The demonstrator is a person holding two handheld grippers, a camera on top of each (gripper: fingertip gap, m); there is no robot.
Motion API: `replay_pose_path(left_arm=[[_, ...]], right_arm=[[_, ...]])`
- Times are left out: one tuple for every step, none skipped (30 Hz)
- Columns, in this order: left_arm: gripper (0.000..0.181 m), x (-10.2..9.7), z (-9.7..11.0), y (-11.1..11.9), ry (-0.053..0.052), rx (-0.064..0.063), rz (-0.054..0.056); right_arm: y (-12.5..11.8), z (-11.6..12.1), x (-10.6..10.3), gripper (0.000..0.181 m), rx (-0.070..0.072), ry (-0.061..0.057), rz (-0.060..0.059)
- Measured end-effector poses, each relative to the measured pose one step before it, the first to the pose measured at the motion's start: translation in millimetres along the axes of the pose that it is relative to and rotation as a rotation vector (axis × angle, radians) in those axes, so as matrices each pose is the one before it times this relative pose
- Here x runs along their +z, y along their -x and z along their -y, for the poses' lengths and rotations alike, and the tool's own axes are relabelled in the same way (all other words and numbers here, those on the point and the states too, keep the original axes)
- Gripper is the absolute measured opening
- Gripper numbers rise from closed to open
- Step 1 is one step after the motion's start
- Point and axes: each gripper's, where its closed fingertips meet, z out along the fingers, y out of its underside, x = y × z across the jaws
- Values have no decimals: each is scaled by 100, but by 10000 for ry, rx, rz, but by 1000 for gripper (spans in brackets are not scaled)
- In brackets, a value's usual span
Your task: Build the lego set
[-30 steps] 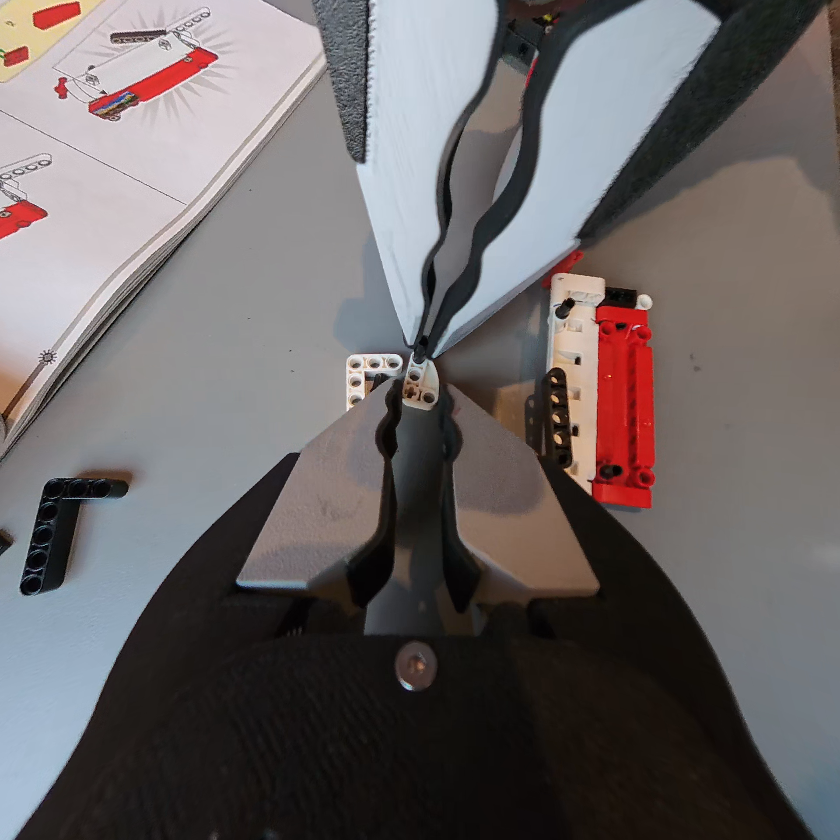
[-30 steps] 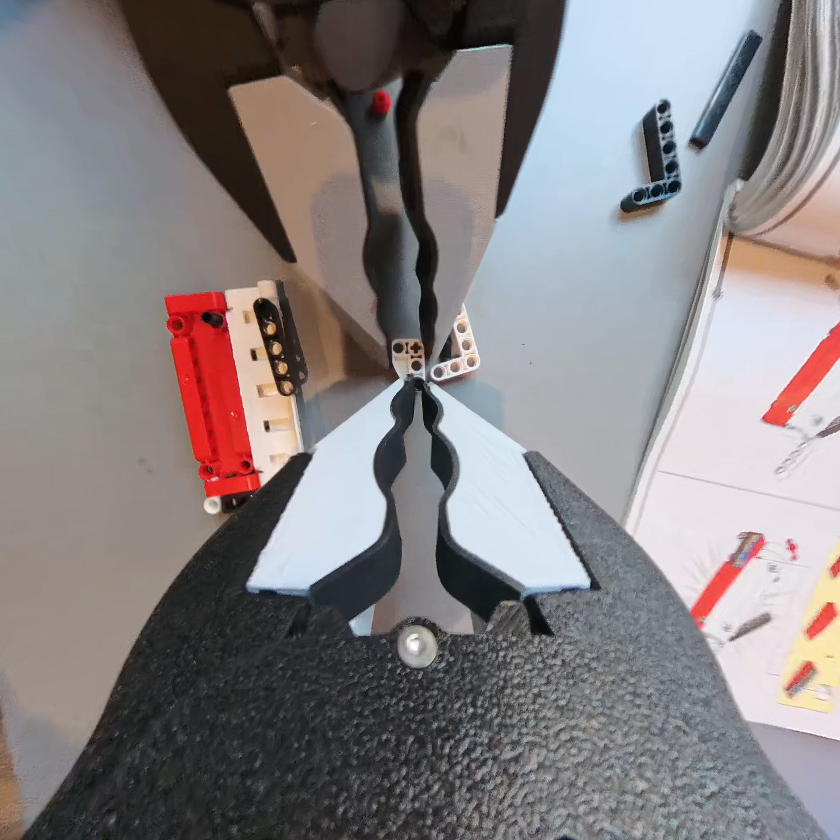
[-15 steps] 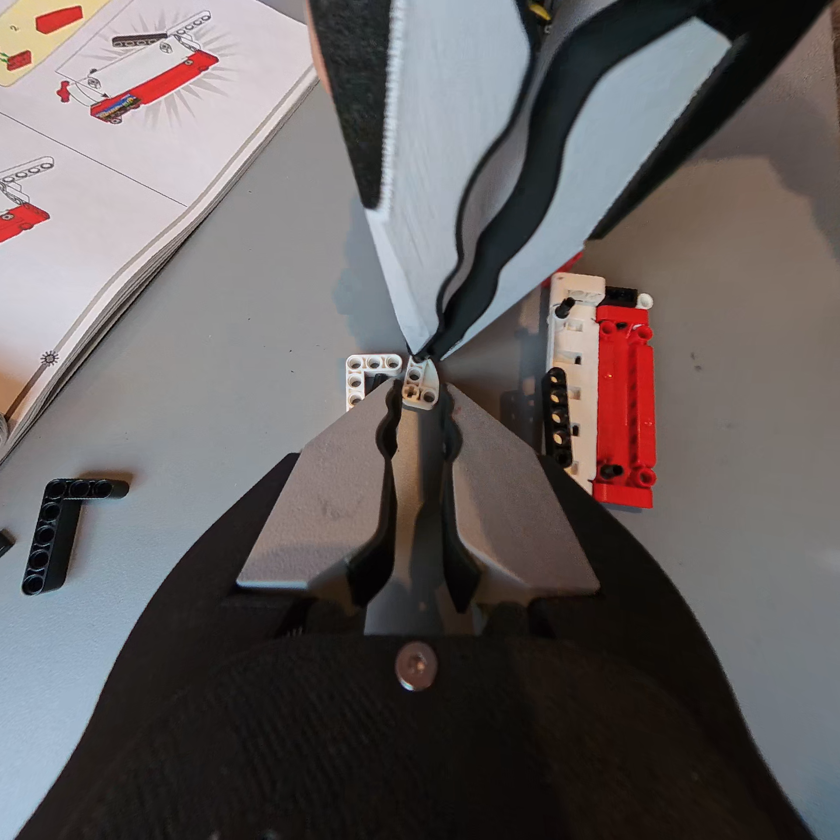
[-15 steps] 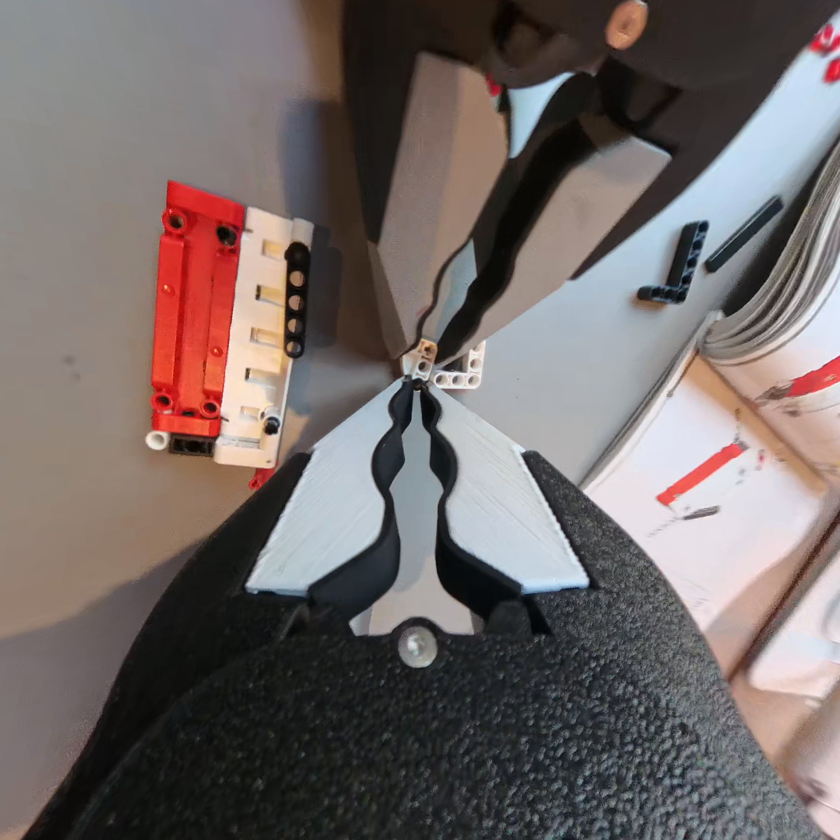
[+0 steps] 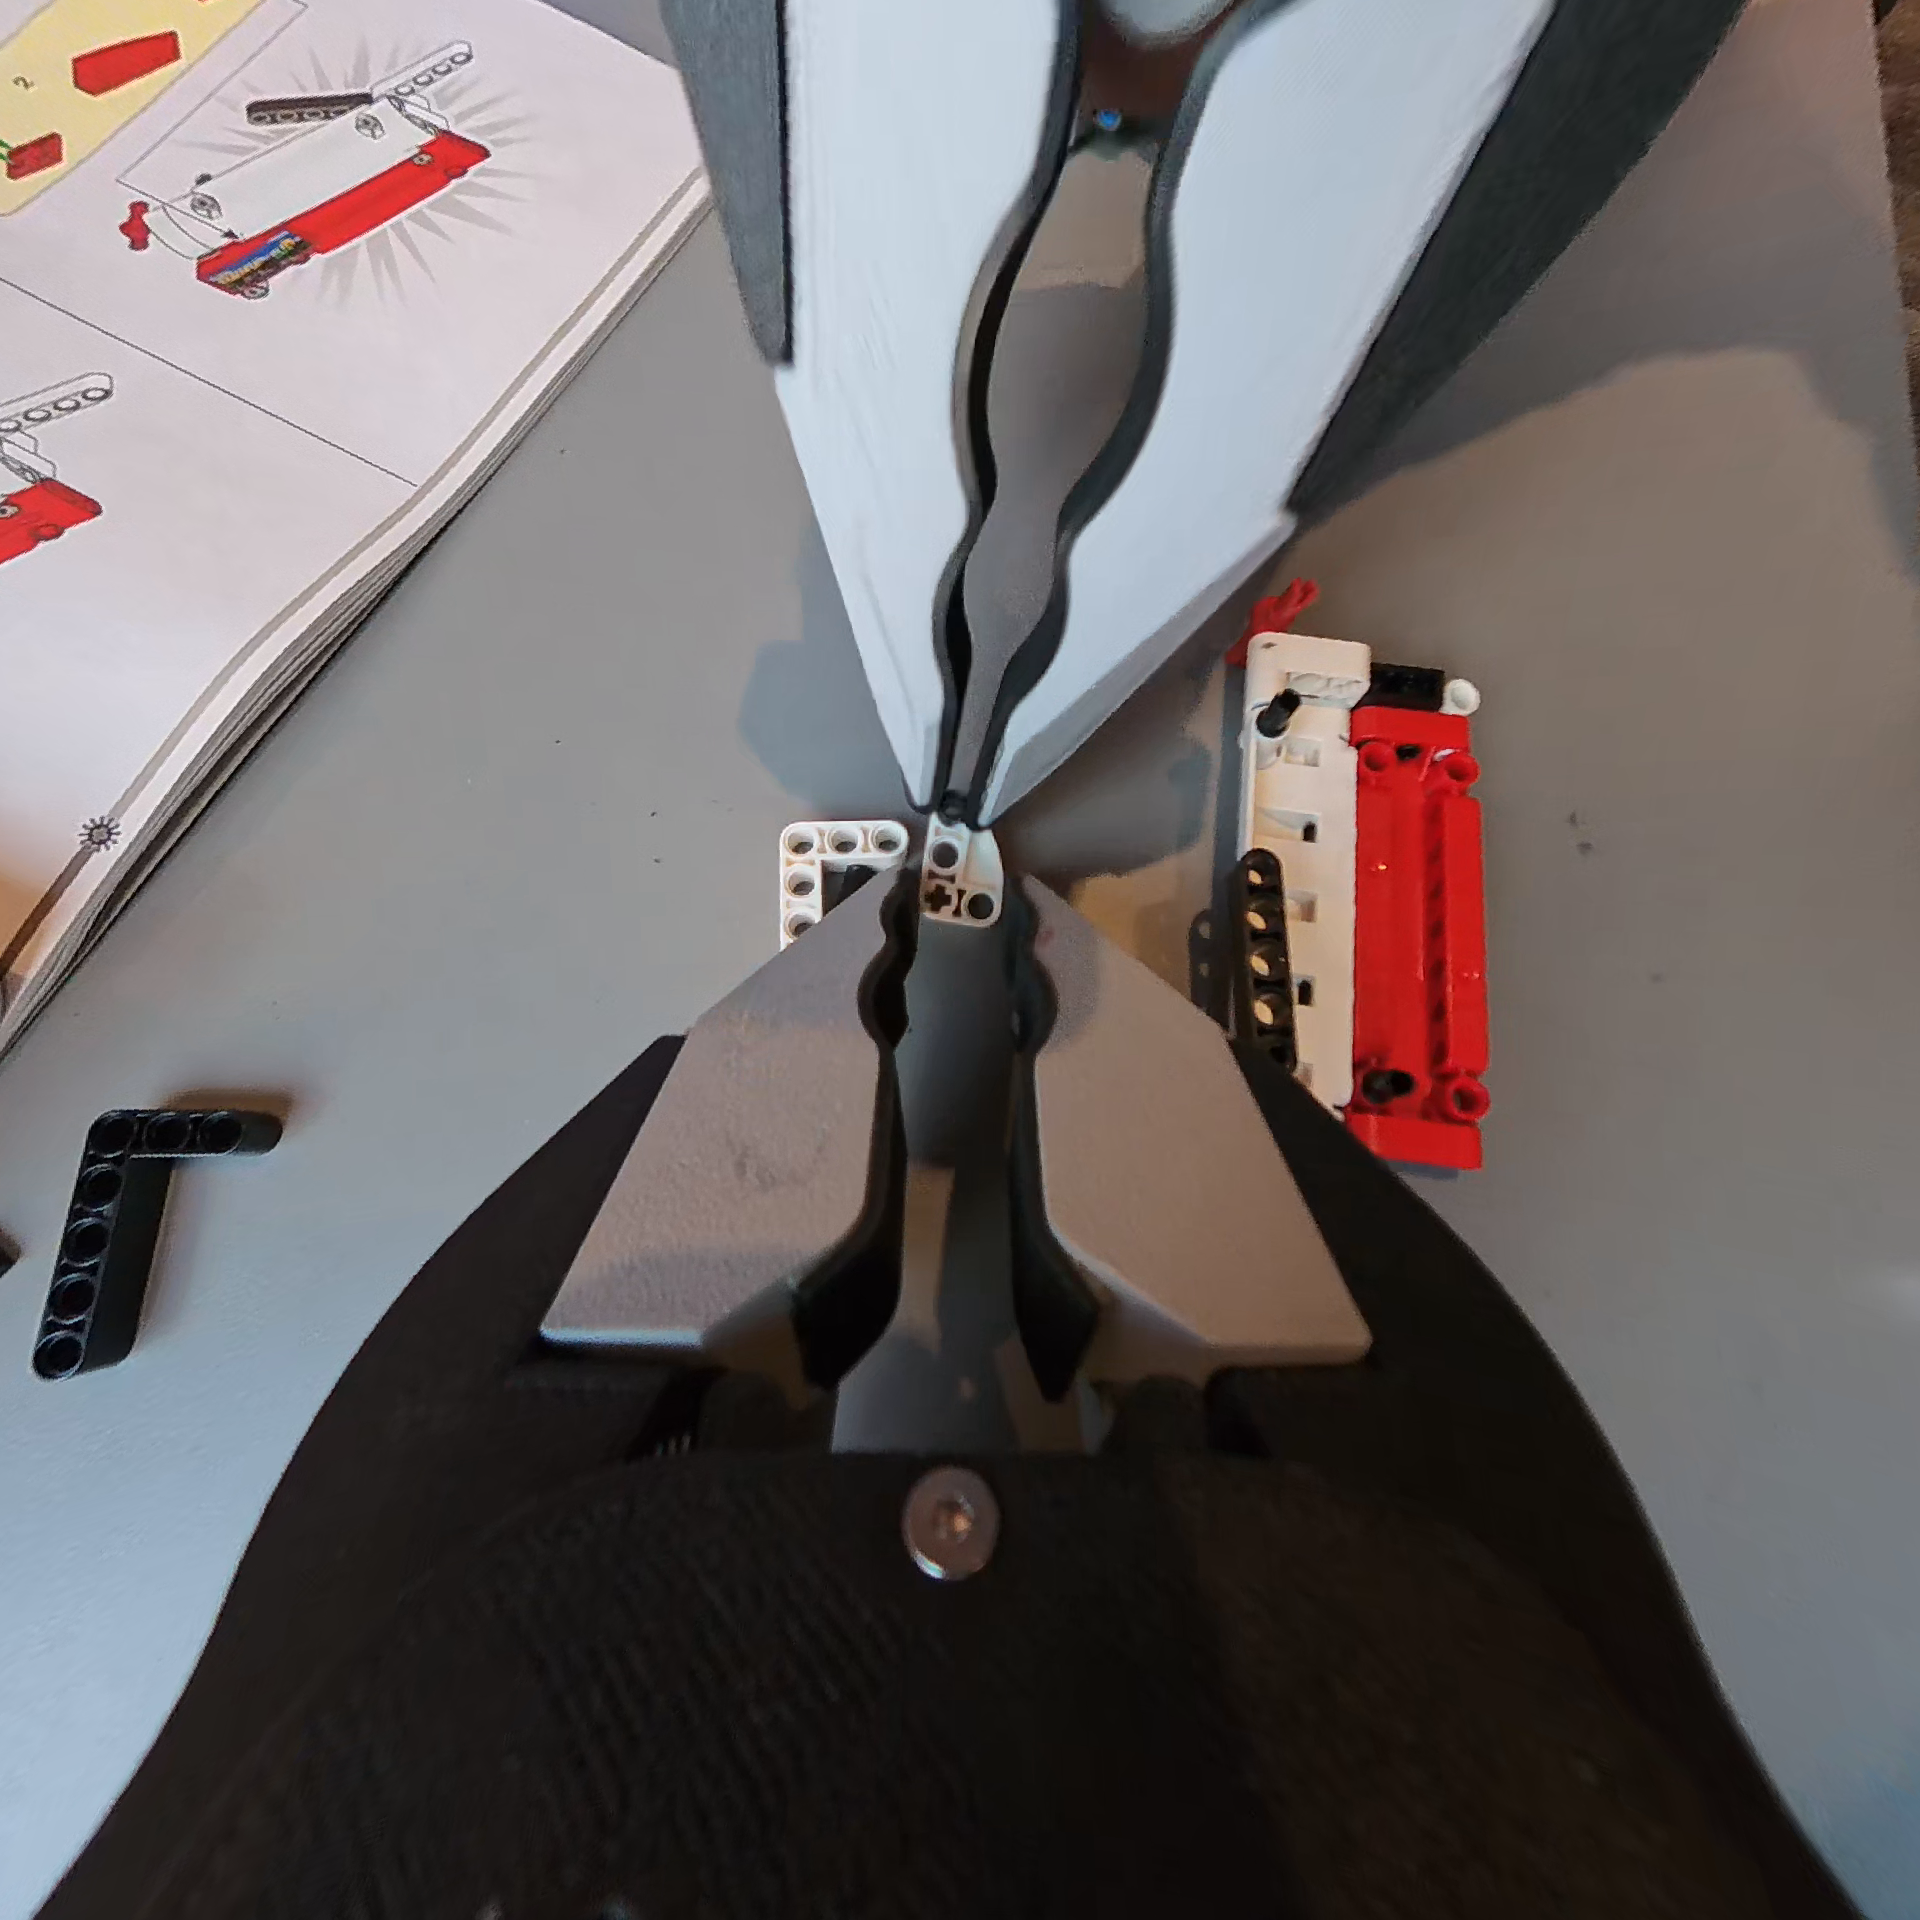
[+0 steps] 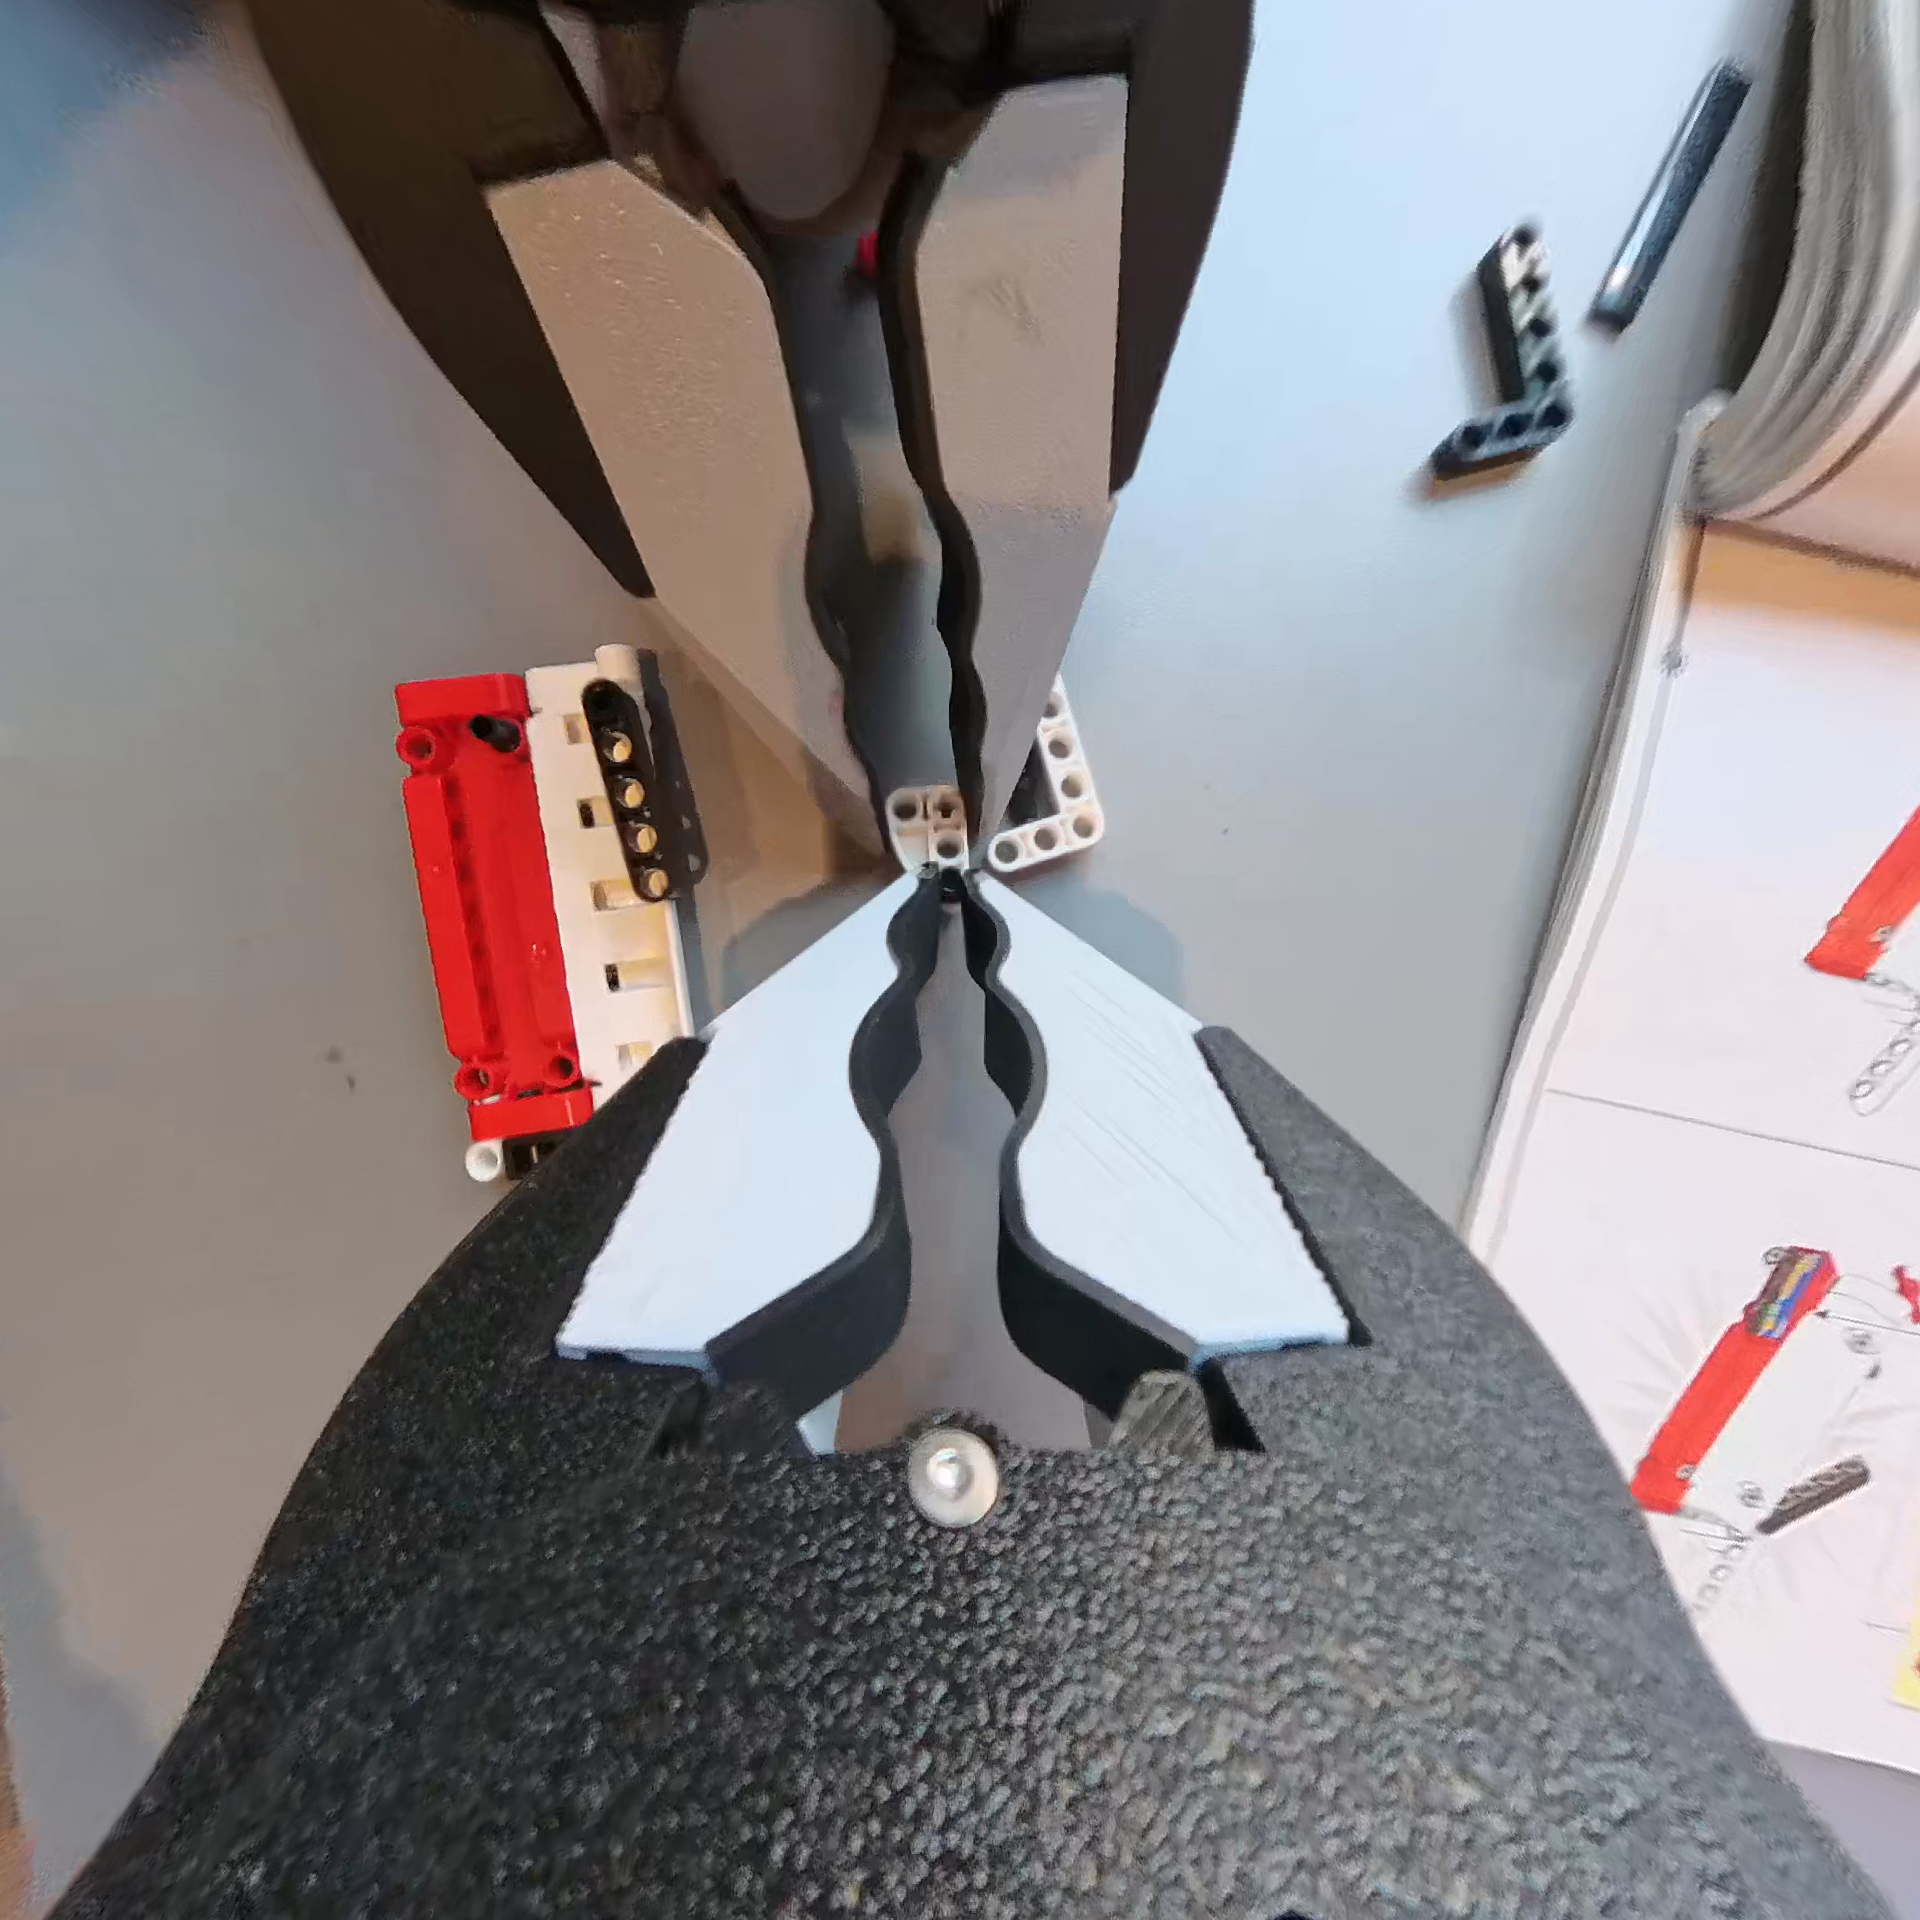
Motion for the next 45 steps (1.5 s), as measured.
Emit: replay_pose_path(left_arm=[[14,32,-57,47,41,-67,-16],[13,-8,14,-2,-12,-58,-53],[13,-3,0,-3,-1,-9,-7],[13,2,0,-2,6,51,44],[13,16,-11,-3,14,80,68],[13,14,-5,-1,11,59,54],[13,5,1,0,2,13,13],[13,-1,4,-3,-2,-20,-18],[13,0,8,-8,-4,-33,-31],[13,-13,-4,3,-5,-25,-19],[13,-24,15,52,-14,-4,45],[13,-7,-28,13,15,-19,-7],[13,-4,-5,-12,0,-7,1],[13,0,-8,4,3,16,36],[13,3,-10,-19,7,16,40],[13,-2,-35,5,21,-4,41],[13,-28,-2,-52,-17,-17,-15],[13,-53,-25,-88,-7,-87,-64],[13,-89,-50,-180,-4,-179,-135],[13,-136,-92,-231,4,-234,-150],[13,-173,-131,-139,38,-219,-58],[13,-180,-134,45,0,-188,86],[12,-153,-109,61,-64,-235,86],[12,-161,-116,-72,-90,-302,-28],[14,-201,-149,-237,-49,-356,-137],[21,-219,-92,-290,-64,-369,-157],[25,-198,-62,-77,-99,-329,-12],[27,-165,-64,55,-103,-247,87],[28,-163,-83,68,-66,-187,108],[30,-194,-83,78,-21,-143,108],[30,-260,-61,-3,-11,-63,49],[29,-331,-9,-97,-30,-17,-25],[27,-338,22,58,-17,-43,48],[27,-352,61,306,-16,-45,165],[27,-361,195,338,-58,3,140],[25,-313,303,407,-77,2,125],[24,-202,333,498,-46,-23,131],[23,-86,315,497,25,-40,109],[22,18,322,331,36,43,45],[20,110,364,304,-14,149,76],[18,223,285,294,4,190,106],[18,346,116,215,87,182,78],[18,460,-48,138,155,155,43],[18,516,-116,190,172,116,88],[18,517,-105,210,142,137,123]], right_arm=[[-30,516,-449,4,113,-481,-36],[-37,541,-549,0,375,-598,78],[-188,407,-594,0,445,-500,58],[-312,-44,-462,0,276,-131,-40],[-305,-380,-218,0,-6,182,-177],[-198,-387,-3,0,-234,271,-265],[130,-202,175,0,-306,224,-126],[320,40,299,0,-235,108,-10],[305,99,402,0,-148,48,18],[190,-291,527,0,-149,231,-13],[-35,-425,404,0,-206,293,-147],[-144,133,-93,0,-147,-14,-163],[-179,150,-256,0,5,11,-101],[-92,596,-358,0,165,-367,-10],[257,241,-19,0,309,-203,214],[416,-500,407,0,115,205,224],[78,-311,232,0,-195,115,-117],[-252,-80,-189,0,-155,93,-264],[-357,157,-373,0,128,-69,-251],[-344,749,-704,0,464,-607,-162],[-359,608,-771,0,662,-604,-116],[-414,274,-686,0,585,-489,-187],[-381,-49,-537,0,432,-375,-256],[-208,-327,-324,0,362,-232,-210],[34,-521,-109,7,354,-114,-104],[183,-579,80,13,333,-52,-22],[249,-507,164,16,247,-54,12],[182,-405,200,15,137,-52,-33],[102,-346,232,14,43,4,-62],[62,-279,245,13,-27,51,-49],[-53,-165,232,12,-60,70,-72],[-189,-62,238,11,-90,76,-108],[-247,89,235,11,-131,40,-109],[-142,206,263,12,-154,8,-22],[-61,223,301,14,-117,30,35],[-95,246,306,17,-82,26,16],[-27,246,307,21,-74,10,43],[138,143,306,24,-79,39,124],[127,129,235,24,-102,9,82],[61,98,192,24,-133,-19,14],[65,-40,177,24,-141,39,8],[-72,-88,188,24,-111,66,-69],[-158,-99,223,24,-100,56,-118],[-78,-195,270,24,-83,99,-61],[-113,-239,275,24,-48,128,-72]])
